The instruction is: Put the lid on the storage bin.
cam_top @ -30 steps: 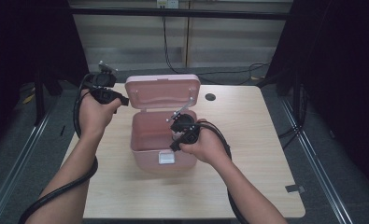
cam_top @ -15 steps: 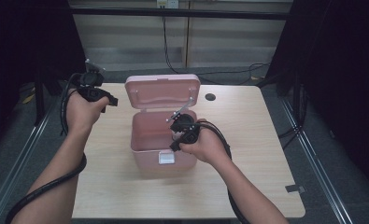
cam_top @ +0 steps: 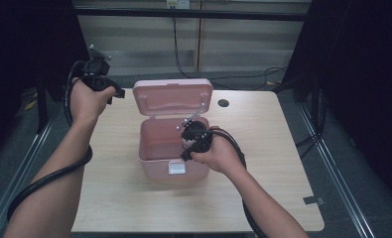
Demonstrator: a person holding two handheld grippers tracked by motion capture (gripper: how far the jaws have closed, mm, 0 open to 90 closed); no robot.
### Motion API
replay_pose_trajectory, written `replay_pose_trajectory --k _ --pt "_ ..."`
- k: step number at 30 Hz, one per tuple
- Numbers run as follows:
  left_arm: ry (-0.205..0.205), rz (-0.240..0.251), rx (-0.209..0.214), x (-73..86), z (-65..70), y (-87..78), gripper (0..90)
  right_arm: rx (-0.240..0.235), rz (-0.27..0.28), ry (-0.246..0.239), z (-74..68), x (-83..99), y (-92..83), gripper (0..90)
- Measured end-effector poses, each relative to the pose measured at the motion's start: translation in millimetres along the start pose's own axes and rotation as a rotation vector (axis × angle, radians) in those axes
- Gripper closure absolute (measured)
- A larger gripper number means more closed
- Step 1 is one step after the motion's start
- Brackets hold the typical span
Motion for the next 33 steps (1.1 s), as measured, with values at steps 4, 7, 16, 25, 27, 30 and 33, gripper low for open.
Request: replay_pose_trajectory --k 4,7,16,25,27,30,33 --pt "0.009 0.014 0.008 -7.0 5.3 -2.7 83.6 0.000 -0.002 0.003 -0.2 0.1 -0.1 83.2" --pt "0.019 0.018 0.010 -9.5 7.8 -3.2 83.5 0.001 0.000 -0.001 -0.1 0.0 0.0 83.2" --pt "0.033 0.026 0.036 -14.5 19.1 -2.6 83.1 0.005 -0.005 0.003 -0.8 0.0 -0.2 83.1" --pt "0.021 0.030 0.055 -11.1 22.5 0.3 84.1 0.002 0.003 0.006 -0.3 0.2 -0.1 83.1" --pt "0.019 0.036 0.052 -11.9 22.2 -0.5 84.1 -0.001 0.004 0.008 -0.5 0.3 0.0 83.0" --pt "0.022 0.031 0.055 -11.6 23.6 -1.2 84.4 0.006 0.005 0.006 -0.5 0.2 -0.1 83.1" --pt "0.024 0.034 0.056 -10.7 25.1 -1.7 84.8 0.006 0.005 0.007 -0.5 0.1 -0.1 83.0"
Point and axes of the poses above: each handheld gripper's, and its own axes: y roughly forward along the jaws, x roughly out of its underside, z roughly to its right, the point moved 10 cm from there along y, roughly forward along the jaws, and after that the axes turned 15 degrees about y, right-handed, at the moved point
